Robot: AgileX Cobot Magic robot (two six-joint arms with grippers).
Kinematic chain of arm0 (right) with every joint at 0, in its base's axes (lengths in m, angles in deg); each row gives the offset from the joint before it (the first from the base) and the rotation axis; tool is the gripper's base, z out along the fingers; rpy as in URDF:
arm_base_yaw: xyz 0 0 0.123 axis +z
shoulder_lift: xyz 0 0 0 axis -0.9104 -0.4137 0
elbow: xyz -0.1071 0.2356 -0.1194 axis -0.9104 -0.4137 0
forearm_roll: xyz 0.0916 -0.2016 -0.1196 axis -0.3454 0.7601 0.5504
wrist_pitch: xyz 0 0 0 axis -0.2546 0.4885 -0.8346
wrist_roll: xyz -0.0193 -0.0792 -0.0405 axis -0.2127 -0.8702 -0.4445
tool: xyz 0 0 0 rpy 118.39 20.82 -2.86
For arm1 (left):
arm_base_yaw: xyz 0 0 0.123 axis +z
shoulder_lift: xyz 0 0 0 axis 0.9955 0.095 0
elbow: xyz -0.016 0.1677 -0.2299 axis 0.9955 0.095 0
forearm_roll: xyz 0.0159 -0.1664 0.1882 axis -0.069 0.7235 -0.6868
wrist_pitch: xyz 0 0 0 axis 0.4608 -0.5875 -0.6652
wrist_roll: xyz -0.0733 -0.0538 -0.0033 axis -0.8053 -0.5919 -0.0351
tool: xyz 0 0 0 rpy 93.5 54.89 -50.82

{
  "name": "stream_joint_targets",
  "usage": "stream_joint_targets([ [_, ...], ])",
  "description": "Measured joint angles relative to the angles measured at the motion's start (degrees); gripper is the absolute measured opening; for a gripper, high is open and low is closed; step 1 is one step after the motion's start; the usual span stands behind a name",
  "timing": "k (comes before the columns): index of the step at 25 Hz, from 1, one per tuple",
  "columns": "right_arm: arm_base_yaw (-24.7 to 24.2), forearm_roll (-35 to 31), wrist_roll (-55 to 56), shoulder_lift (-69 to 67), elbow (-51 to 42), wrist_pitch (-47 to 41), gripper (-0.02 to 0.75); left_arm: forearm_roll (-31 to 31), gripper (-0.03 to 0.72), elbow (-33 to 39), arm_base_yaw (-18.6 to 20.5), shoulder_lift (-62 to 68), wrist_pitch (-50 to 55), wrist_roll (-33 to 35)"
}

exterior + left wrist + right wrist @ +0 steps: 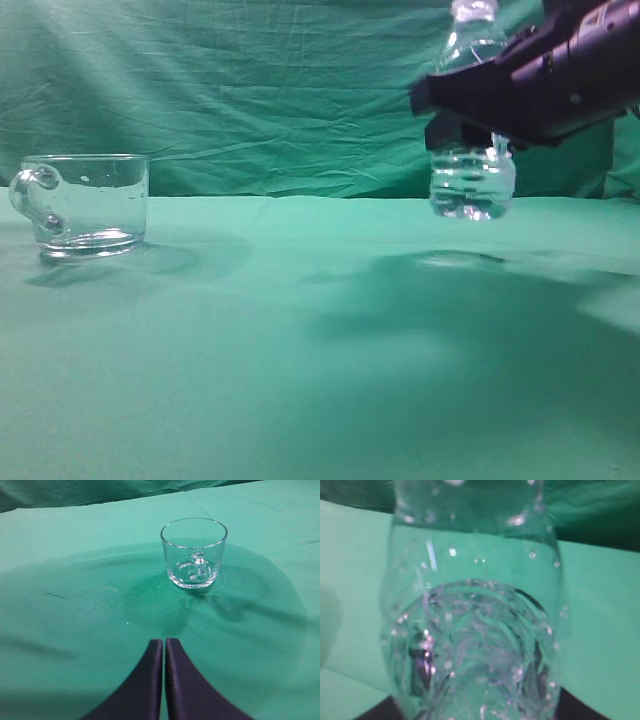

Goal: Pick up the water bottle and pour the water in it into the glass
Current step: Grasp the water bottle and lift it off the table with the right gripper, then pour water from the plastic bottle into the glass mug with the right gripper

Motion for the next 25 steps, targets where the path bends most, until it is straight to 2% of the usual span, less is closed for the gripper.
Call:
stream_joint_targets([
  [6, 0.2, 15.8, 4.1, 8.7, 10.2, -22.5, 0.279, 0.0, 0.000, 0.0, 0.0, 0.0, 0.0, 0.0],
  [9, 2.3, 20.4, 5.8, 9.6, 17.5, -35.5, 0.279, 0.0, 0.000, 0.0, 0.0, 0.0, 0.0, 0.0],
  [12, 6.3, 22.8, 5.3, 8.9, 25.3, -45.8, 0.279, 0.0, 0.000, 0.0, 0.0, 0.0, 0.0, 0.0],
  [16, 10.1, 25.0, 4.8, 5.4, 33.6, -49.8, 0.279, 0.0, 0.000, 0.0, 0.0, 0.0, 0.0, 0.0],
  [25, 13.4, 33.8, 3.4, -7.4, 49.5, -57.9, 0.279, 0.0, 0.000, 0.0, 0.0, 0.0, 0.0, 0.0],
])
